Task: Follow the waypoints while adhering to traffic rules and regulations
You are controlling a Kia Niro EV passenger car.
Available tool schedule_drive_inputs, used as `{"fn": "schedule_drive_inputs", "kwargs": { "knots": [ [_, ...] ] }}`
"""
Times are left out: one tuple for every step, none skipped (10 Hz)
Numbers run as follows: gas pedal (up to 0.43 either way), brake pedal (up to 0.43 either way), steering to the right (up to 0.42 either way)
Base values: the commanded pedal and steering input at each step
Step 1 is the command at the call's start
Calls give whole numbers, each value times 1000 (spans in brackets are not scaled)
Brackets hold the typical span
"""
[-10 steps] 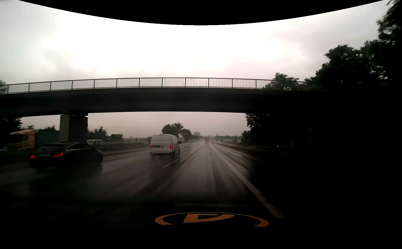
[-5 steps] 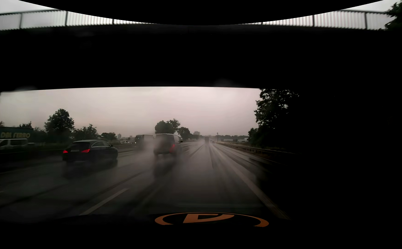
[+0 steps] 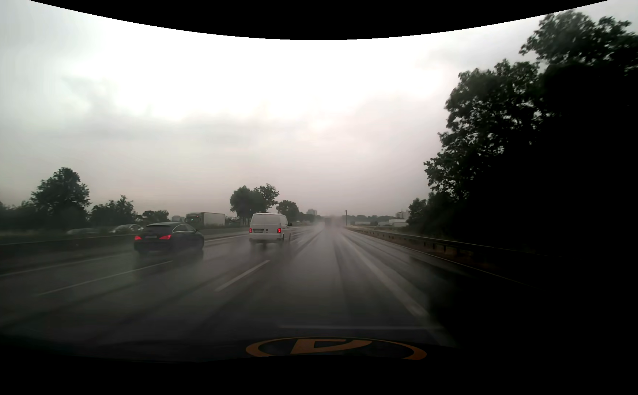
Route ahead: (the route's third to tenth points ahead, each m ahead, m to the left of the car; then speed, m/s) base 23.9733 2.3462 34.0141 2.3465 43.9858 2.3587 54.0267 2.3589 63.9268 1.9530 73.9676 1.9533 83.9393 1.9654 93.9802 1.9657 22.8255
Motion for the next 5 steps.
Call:
{"fn": "schedule_drive_inputs", "kwargs": {
  "knots": [
    [118, 0, -1],
    [118, 0, -1],
    [130, 0, -1],
    [130, 0, -1],
    [138, 0, -2]
  ]
}}
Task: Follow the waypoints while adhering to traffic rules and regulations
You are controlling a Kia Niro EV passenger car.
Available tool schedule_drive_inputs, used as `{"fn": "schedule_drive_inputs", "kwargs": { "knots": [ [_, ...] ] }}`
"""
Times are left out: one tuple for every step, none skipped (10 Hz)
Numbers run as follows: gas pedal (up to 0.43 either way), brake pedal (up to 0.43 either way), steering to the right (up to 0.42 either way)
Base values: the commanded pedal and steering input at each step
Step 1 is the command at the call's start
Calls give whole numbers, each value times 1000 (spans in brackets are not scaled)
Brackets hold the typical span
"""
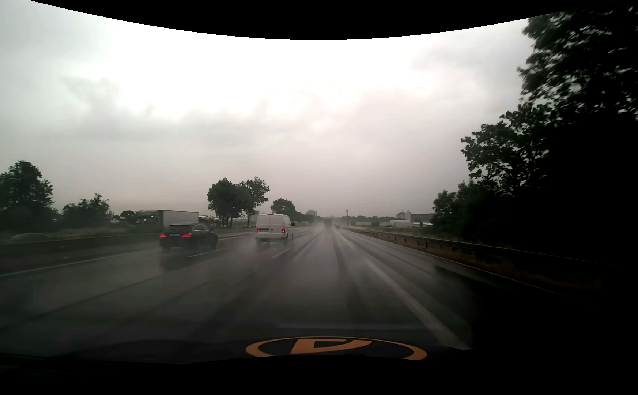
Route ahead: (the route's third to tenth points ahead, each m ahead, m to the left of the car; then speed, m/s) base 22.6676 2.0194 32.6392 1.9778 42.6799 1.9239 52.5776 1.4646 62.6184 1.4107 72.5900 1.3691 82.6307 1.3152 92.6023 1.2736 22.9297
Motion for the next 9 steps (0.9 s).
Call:
{"fn": "schedule_drive_inputs", "kwargs": {
  "knots": [
    [138, 0, -1],
    [138, 0, -1],
    [138, 0, -1],
    [138, 0, -1],
    [138, 0, -2],
    [138, 0, -1],
    [138, 0, 0],
    [138, 0, 1],
    [138, 0, 0]
  ]
}}
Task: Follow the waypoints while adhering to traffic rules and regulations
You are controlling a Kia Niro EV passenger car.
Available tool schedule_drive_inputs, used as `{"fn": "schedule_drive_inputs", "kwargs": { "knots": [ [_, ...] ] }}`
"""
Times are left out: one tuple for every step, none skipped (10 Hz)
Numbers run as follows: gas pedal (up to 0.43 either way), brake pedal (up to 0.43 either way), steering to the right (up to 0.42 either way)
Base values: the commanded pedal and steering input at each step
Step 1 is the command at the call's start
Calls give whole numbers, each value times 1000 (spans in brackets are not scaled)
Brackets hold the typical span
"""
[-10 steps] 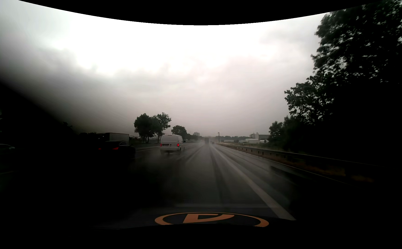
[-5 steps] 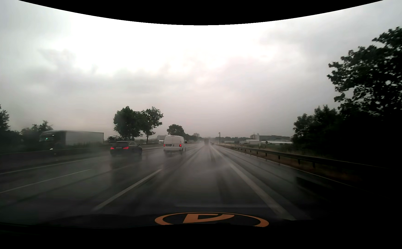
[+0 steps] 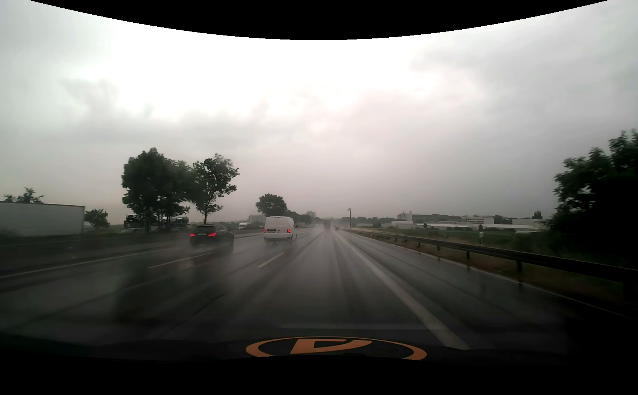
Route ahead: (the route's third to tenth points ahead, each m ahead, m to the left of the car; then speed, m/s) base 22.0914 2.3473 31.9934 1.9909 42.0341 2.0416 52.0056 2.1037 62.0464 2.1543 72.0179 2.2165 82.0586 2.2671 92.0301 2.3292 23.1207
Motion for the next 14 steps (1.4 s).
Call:
{"fn": "schedule_drive_inputs", "kwargs": {
  "knots": [
    [138, 0, 1],
    [138, 0, 1],
    [138, 0, 0],
    [138, 0, -1],
    [138, 0, -1],
    [138, 0, -1],
    [138, 0, -1],
    [138, 0, -1],
    [138, 0, -1],
    [138, 0, -1],
    [138, 0, -1],
    [130, 0, -1],
    [118, 0, -2],
    [118, 0, -2]
  ]
}}
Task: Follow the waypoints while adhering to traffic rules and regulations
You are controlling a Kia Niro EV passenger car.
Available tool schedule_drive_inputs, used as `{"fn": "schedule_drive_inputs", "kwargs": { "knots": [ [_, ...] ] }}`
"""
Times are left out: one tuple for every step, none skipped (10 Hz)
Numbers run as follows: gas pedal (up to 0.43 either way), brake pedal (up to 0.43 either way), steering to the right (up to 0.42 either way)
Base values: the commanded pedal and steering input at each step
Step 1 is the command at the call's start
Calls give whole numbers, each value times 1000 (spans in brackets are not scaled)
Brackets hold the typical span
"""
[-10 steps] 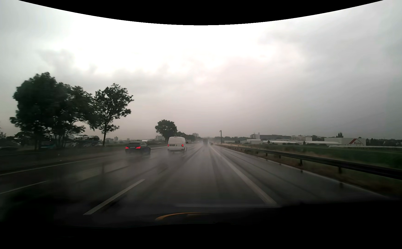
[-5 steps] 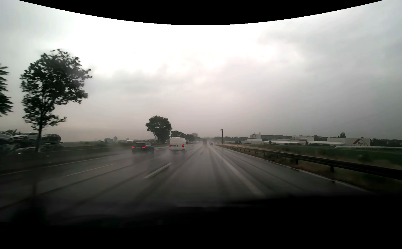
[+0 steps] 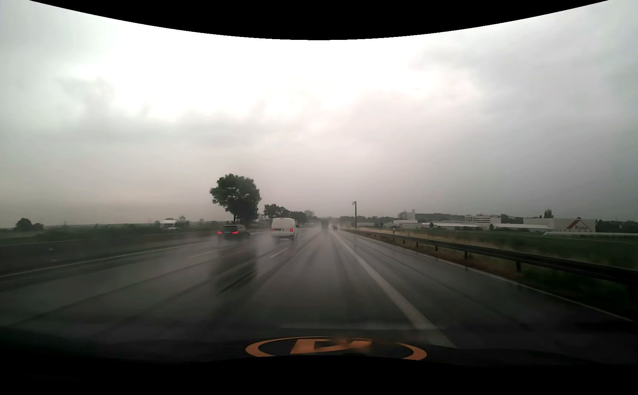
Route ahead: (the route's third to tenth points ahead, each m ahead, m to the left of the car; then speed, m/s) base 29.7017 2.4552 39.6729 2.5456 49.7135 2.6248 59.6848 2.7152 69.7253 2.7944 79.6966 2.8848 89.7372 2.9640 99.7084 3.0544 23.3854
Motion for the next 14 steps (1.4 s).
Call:
{"fn": "schedule_drive_inputs", "kwargs": {
  "knots": [
    [118, 0, -2],
    [118, 0, -2],
    [118, 0, -2],
    [118, 0, -2],
    [118, 0, -2],
    [118, 0, -2],
    [118, 0, -2],
    [118, 0, -3],
    [130, 0, -4],
    [130, 0, -5],
    [130, 0, -5],
    [130, 0, -5],
    [130, 0, -5],
    [130, 0, -5]
  ]
}}
